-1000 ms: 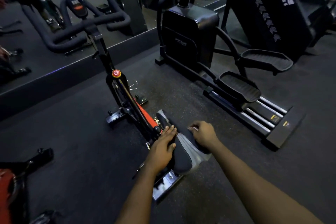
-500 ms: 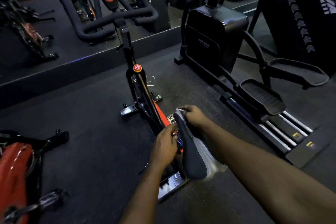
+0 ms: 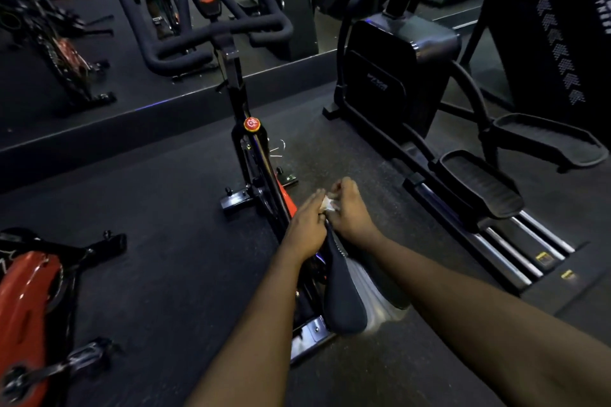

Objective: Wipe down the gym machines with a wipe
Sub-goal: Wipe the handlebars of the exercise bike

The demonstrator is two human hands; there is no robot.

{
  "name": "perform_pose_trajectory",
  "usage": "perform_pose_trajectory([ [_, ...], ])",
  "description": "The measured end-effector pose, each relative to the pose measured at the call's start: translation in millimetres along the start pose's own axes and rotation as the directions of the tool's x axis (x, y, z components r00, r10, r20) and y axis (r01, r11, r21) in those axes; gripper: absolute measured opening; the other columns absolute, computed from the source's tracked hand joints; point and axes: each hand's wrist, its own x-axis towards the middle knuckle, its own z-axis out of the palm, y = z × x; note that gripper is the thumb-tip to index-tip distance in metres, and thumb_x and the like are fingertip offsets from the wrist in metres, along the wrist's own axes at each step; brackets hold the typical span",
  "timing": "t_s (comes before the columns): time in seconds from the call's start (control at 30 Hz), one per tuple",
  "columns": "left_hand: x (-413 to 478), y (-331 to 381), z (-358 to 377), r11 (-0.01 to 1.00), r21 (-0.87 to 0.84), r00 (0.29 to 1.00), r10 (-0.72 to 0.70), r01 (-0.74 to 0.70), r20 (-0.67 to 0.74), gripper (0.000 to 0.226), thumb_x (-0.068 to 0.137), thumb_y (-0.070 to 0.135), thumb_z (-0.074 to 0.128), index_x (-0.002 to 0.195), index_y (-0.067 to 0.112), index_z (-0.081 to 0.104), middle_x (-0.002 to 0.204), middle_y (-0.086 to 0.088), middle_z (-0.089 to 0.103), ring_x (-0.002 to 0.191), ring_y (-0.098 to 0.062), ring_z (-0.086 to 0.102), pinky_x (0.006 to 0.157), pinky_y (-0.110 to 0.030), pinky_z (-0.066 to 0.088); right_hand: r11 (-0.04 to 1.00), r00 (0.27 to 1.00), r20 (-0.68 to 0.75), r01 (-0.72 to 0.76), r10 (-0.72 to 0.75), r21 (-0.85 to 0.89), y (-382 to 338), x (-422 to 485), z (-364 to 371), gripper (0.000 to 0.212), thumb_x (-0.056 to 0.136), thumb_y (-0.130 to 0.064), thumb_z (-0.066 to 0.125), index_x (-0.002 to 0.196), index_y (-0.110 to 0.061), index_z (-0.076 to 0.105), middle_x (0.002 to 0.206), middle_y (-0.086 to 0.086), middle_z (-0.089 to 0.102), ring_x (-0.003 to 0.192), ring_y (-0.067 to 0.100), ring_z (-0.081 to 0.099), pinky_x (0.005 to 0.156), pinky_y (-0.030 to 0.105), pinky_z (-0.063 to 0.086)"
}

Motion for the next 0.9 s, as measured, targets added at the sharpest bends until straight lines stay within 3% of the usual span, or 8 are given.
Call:
perform_pose_trajectory([
  [0.1,-8.9,-2.8,12.6,0.998,-0.031,0.984,-0.062,0.057,-0.169,0.045,0.092,-0.003,0.049,0.133,0.007,0.064,0.136,-0.013,0.063,0.128,-0.029,0.057,0.112,-0.027,0.037,0.987,0.986,-0.065,-0.155,0.152,-0.032,12.4,-18.9,-8.7,0.049,0.08,-0.016,0.081,0.117,-0.003,0.05,0.116,0.011,0.049,0.1,0.02,0.052,0.082,0.026,0.042],
  [0.17,-22.0,-2.8,16.7,0.991,-0.088,0.955,-0.122,0.102,-0.272,0.039,0.094,-0.002,0.054,0.13,0.006,0.066,0.127,-0.013,0.069,0.117,-0.027,0.063,0.097,-0.018,0.039,0.937,0.951,0.045,-0.292,0.305,-0.19,24.2,-36.8,-13.6,0.042,0.086,-0.034,0.077,0.11,-0.007,0.056,0.111,0.015,0.062,0.102,0.03,0.061,0.079,0.031,0.043],
  [0.23,-26.4,-0.3,19.3,0.988,-0.095,0.949,-0.146,0.124,-0.281,0.034,0.096,0.004,0.057,0.129,0.006,0.066,0.122,-0.014,0.07,0.112,-0.028,0.064,0.091,-0.02,0.041,0.872,0.898,0.162,-0.332,0.409,-0.36,31.9,-55.0,-12.8,0.043,0.092,-0.052,0.064,0.109,-0.012,0.056,0.108,0.016,0.068,0.101,0.036,0.064,0.076,0.037,0.046],
  [0.43,-0.4,12.2,16.6,0.974,-0.081,0.951,-0.224,0.211,-0.215,0.012,0.1,0.007,0.053,0.108,-0.001,0.054,0.104,-0.025,0.065,0.098,-0.041,0.062,0.081,-0.043,0.047,0.871,0.935,0.182,-0.195,0.304,-0.451,32.5,-67.0,-13.2,0.042,0.1,-0.057,0.045,0.112,-0.018,0.051,0.107,0.015,0.069,0.1,0.038,0.065,0.073,0.04,0.044],
  [0.53,-24.3,6.5,26.4,0.965,-0.099,0.933,-0.261,0.244,-0.249,0.029,0.097,0.002,0.05,0.125,0.009,0.053,0.1,-0.025,0.065,0.092,-0.041,0.064,0.075,-0.042,0.05,0.876,0.948,0.139,-0.199,0.285,-0.438,29.2,-72.8,-13.5,0.04,0.099,-0.058,0.046,0.109,-0.02,0.054,0.103,0.013,0.07,0.097,0.037,0.065,0.071,0.039,0.044],
  [0.63,-63.9,1.1,50.6,0.935,-0.187,0.924,-0.335,0.302,-0.184,0.059,0.098,0.008,0.05,0.151,0.032,0.042,0.104,-0.021,0.067,0.097,-0.036,0.066,0.083,-0.045,0.053,0.881,0.953,0.095,-0.224,0.287,-0.418,24.1,-76.1,-13.8,0.036,0.097,-0.058,0.047,0.1,-0.022,0.053,0.099,0.012,0.07,0.093,0.036,0.065,0.07,0.039,0.046],
  [0.77,-66.4,1.9,56.6,0.885,-0.257,0.897,-0.427,0.388,-0.116,0.048,0.101,0.011,0.046,0.147,0.023,0.05,0.124,-0.026,0.063,0.118,-0.04,0.058,0.094,-0.039,0.044,0.886,0.954,0.079,-0.236,0.289,-0.398,20.4,-76.3,-14.4,0.035,0.096,-0.056,0.049,0.095,-0.022,0.055,0.093,0.01,0.069,0.087,0.033,0.065,0.069,0.039,0.048],
  [0.9,-41.3,13.1,47.5,0.887,-0.25,0.893,-0.429,0.389,-0.134,0.048,0.106,0.014,0.039,0.154,0.013,0.036,0.133,-0.029,0.057,0.123,-0.041,0.054,0.098,-0.04,0.041,0.875,0.958,0.057,-0.232,0.282,-0.424,20.5,-76.0,-11.6,0.036,0.095,-0.056,0.05,0.094,-0.021,0.057,0.092,0.01,0.069,0.086,0.033,0.066,0.068,0.039,0.049],
])
